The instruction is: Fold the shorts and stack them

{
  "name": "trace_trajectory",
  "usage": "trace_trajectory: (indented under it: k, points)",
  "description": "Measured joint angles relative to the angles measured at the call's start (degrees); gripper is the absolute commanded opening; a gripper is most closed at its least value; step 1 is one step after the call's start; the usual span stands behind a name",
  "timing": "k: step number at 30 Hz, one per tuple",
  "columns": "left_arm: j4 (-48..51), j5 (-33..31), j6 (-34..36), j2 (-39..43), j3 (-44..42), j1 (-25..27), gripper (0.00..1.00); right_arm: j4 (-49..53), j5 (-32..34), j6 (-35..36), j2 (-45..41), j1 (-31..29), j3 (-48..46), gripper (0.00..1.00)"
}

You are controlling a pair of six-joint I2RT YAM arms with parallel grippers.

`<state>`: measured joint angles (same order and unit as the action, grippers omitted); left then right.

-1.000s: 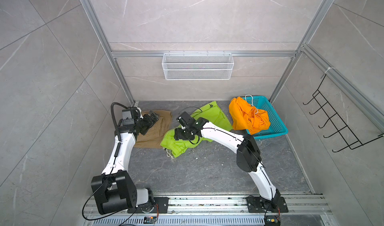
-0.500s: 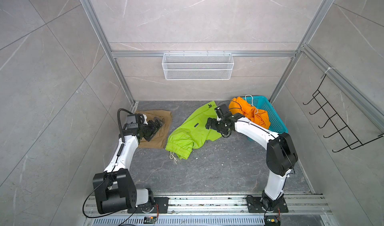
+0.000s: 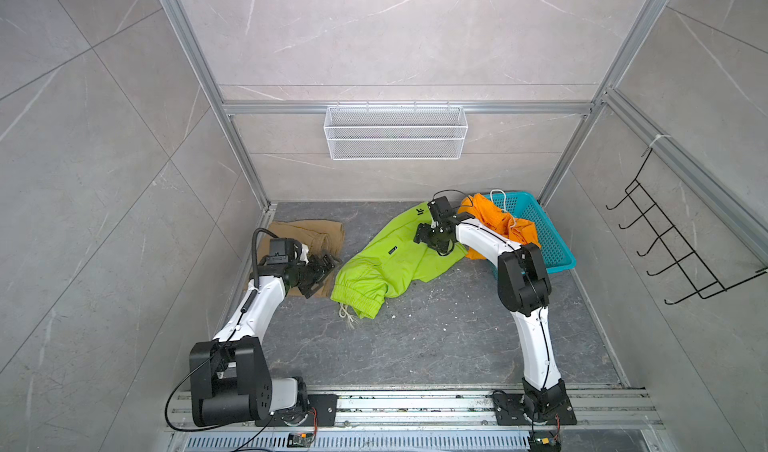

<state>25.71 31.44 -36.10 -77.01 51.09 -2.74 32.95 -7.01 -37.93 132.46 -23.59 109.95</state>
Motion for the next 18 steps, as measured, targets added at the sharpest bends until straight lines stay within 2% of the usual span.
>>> trace_trajectory:
  k: [3,7,8,14,18]
  points:
    - [0.7,0.3,0.5,-0.1,-0.9,0.0,1.00,0.4,-0.3,0.2,1.4,0.0,1.6,0.24]
    - [1.1,0.2,1.3,-0.9,-1.7,0.0,1.00,0.8,-0.3,0.2,1.5,0.1,1.7,0.03]
    - [0.8,0.2,1.4,-1.6,-2.1,0.0,1.00,0.9,-0.3,0.2,1.5,0.1,1.7,0.00]
    - [-1.3,-0.1,1.3,-7.7,-4.7,1.2,0.93,0.3,-0.6,0.2,-0.8,0.7,-0.6,0.00]
    - [-4.7,-0.9,-0.3,-8.4,-6.7,1.9,0.89,-0.4,-1.1,0.2,-3.3,0.9,-2.6,0.00]
